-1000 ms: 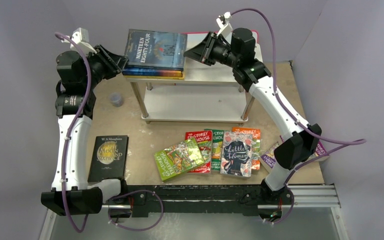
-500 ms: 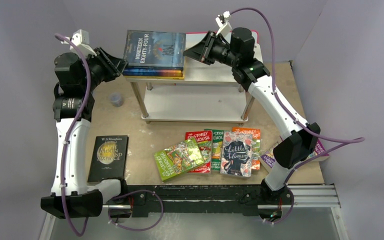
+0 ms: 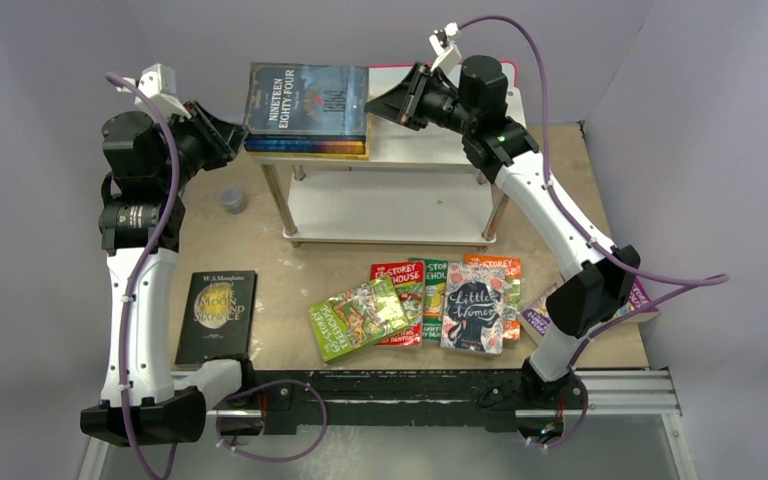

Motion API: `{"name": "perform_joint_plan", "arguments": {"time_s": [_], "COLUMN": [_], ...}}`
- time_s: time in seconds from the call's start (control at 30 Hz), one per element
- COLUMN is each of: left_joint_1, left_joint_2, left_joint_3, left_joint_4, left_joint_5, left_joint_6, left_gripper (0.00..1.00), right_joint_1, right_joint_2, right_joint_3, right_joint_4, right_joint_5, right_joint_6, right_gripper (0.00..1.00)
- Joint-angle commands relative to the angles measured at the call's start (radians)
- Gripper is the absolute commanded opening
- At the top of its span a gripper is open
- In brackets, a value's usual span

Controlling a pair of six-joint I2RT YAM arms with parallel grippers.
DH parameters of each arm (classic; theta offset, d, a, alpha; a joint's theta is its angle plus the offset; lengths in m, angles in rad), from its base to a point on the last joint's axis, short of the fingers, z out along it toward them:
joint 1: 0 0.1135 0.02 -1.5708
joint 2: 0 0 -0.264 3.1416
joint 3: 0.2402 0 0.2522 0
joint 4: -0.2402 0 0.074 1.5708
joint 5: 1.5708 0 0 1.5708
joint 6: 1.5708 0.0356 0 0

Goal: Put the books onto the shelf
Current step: Place the book on the shelf.

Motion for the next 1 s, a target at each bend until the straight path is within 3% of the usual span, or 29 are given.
{"name": "perform_joint_plan", "arguments": {"time_s": [0.0, 0.4, 0.67, 0.8, 0.97], "left_joint_1": [-0.003, -0.003, -0.003, -0.003, -0.003], "left_joint_2": [-0.03, -0.007, -0.027, -0.058, -0.167], "left_joint_3": [0.037, 0.105, 0.11, 0.101, -0.015], "left_joint_4": [-0.001, -0.054, -0.067, -0.105, -0.132], "left_joint_5": [0.021, -0.09, -0.116, -0.147, -0.156], "left_joint_6": [0.028, 0.04, 0.029, 0.031, 0.015], "left_gripper": [0.19, 0.3, 0.37, 0.41, 0.49], "right_joint_1": [0.024, 0.025, 0.025, 0.024, 0.025], "right_joint_2": [-0.011, -0.06, -0.152, -0.243, -0.435], "right_joint_3": [0.011, -0.001, -0.034, -0.122, -0.368], "right_joint_4": [0.027, 0.004, -0.048, -0.075, -0.115], "right_joint_5": [-0.054, 0.032, 0.101, 0.143, 0.182], "right_joint_6": [0.005, -0.002, -0.051, -0.104, -0.177], "right_gripper": [0.15, 0.17, 0.3, 0.34, 0.42]}}
